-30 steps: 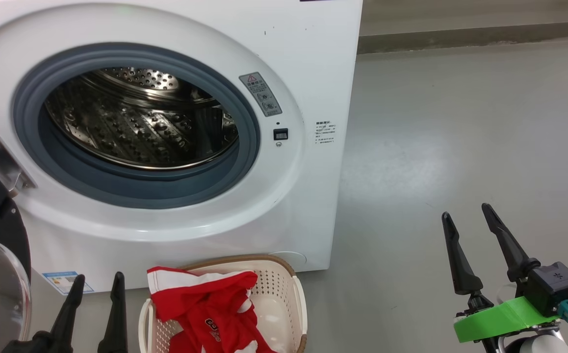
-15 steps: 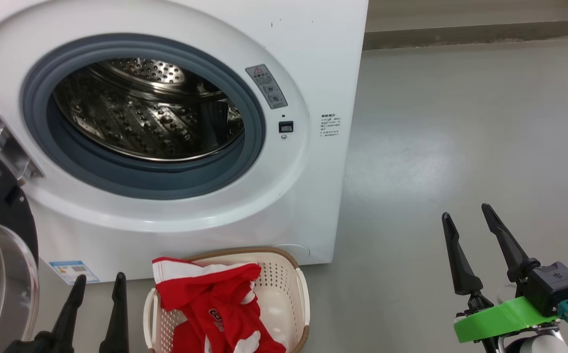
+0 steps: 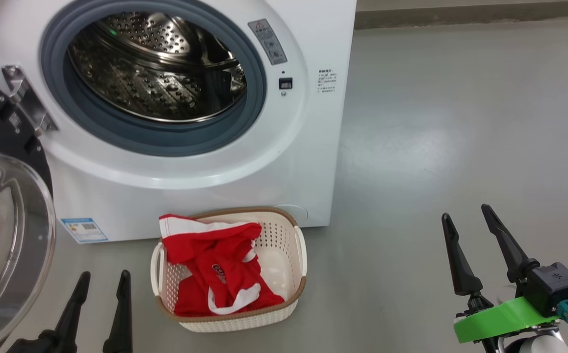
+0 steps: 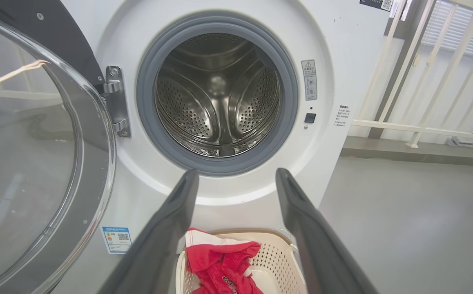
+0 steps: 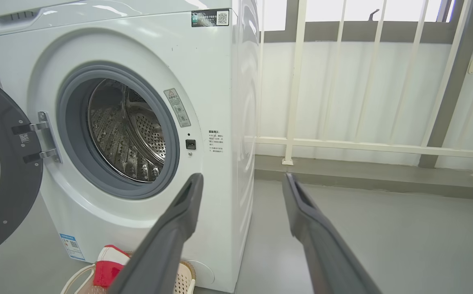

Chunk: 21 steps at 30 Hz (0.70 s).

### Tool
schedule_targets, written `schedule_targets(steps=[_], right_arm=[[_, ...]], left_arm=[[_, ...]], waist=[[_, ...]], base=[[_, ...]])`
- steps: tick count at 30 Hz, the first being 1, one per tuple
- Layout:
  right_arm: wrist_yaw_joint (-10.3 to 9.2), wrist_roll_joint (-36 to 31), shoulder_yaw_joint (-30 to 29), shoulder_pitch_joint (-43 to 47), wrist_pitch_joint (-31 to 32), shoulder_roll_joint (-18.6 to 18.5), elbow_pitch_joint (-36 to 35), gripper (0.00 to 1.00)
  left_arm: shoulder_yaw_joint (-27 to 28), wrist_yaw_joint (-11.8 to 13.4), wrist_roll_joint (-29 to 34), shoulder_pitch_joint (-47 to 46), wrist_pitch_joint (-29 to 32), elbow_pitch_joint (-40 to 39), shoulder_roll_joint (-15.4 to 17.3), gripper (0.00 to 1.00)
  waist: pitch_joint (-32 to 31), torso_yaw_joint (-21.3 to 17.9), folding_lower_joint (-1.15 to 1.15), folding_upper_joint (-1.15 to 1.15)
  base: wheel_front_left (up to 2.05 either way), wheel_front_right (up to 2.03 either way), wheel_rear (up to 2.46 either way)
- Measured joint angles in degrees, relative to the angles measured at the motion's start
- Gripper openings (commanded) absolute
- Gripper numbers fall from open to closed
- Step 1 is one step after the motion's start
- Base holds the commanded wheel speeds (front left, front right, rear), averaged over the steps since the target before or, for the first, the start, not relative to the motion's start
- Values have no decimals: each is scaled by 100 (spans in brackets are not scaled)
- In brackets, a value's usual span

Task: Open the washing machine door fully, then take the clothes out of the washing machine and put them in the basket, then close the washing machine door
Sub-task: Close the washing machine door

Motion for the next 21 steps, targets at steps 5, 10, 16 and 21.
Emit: schedule_targets(steps=[5, 10, 16, 21], right_arm=[[0, 0, 1, -1, 0, 0, 1, 100], [0, 0, 3, -4, 0, 0, 7, 100], [0, 0, -1, -7, 0, 0, 9, 100], [0, 1, -10, -8, 0, 0, 13, 100]], left_arm=[[-2, 24, 19, 65, 0, 0, 10, 100], [0, 89, 45, 64, 0, -43, 10, 100], [1, 111, 60, 64, 0, -90, 9, 100], [1, 154, 60, 63, 0, -162, 4, 100]], waist=[[24, 16, 0, 0], [43, 30, 0, 0], [72, 78, 0, 0], [86, 156, 0, 0]], base=[[-60, 60, 0], [-5, 5, 0], [0, 0, 0], [0, 0, 0]])
